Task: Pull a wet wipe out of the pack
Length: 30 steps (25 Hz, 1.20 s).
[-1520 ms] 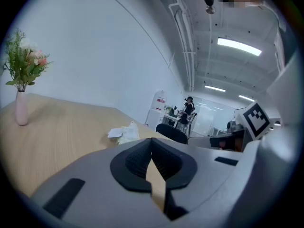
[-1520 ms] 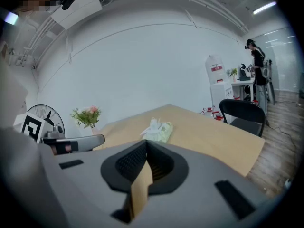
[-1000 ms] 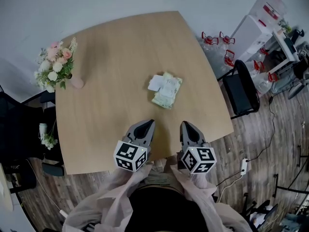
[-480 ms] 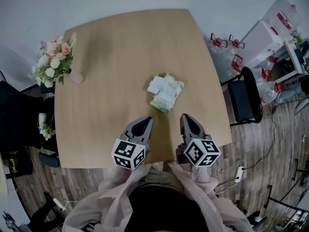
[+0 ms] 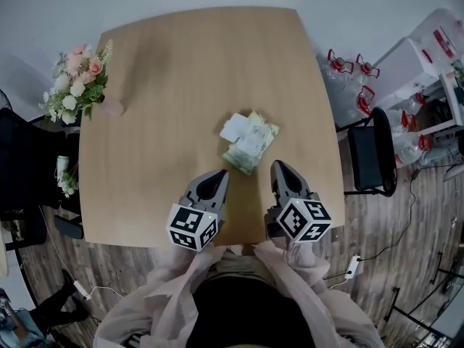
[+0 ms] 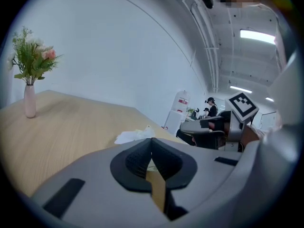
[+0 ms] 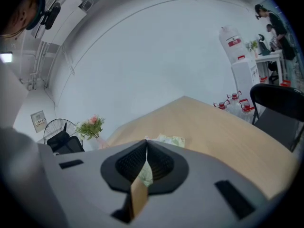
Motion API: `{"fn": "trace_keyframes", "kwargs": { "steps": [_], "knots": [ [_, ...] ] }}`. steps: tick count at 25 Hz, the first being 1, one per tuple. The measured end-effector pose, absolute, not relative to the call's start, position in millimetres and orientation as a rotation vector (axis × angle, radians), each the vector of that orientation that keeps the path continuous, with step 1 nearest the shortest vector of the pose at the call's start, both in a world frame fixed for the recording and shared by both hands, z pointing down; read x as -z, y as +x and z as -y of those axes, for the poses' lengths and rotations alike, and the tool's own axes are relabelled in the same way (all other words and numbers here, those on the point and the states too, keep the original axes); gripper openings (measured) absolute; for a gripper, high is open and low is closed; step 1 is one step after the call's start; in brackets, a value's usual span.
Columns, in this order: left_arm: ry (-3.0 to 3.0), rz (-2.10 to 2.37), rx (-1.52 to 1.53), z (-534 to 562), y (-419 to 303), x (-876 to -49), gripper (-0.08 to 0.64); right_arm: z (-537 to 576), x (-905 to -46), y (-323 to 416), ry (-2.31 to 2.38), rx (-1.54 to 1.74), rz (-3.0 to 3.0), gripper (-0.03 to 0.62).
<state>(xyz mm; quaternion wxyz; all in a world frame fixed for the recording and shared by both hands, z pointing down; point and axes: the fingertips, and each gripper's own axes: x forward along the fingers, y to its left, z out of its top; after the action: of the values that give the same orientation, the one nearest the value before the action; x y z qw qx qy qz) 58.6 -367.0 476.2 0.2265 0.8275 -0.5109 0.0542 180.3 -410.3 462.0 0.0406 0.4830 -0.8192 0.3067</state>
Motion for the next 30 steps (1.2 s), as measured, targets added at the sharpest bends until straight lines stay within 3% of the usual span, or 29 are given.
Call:
{"fn": "trace_keyframes", "kwargs": {
  "steps": [17,20,30],
  "knots": [
    [2.212,1.500,-0.159,401,57,-488,0.009,463,-485,169,1.330,-1.001,2.527,0.018],
    [2.187,1.520,-0.166,403,54,-492,0.009,470,-489,163,1.294,-1.010,2.525,0.084],
    [2.122,1.556,-0.178,409,50,-503,0.009,498,-503,155,1.278,-1.100,2.509,0.129]
  ]
}}
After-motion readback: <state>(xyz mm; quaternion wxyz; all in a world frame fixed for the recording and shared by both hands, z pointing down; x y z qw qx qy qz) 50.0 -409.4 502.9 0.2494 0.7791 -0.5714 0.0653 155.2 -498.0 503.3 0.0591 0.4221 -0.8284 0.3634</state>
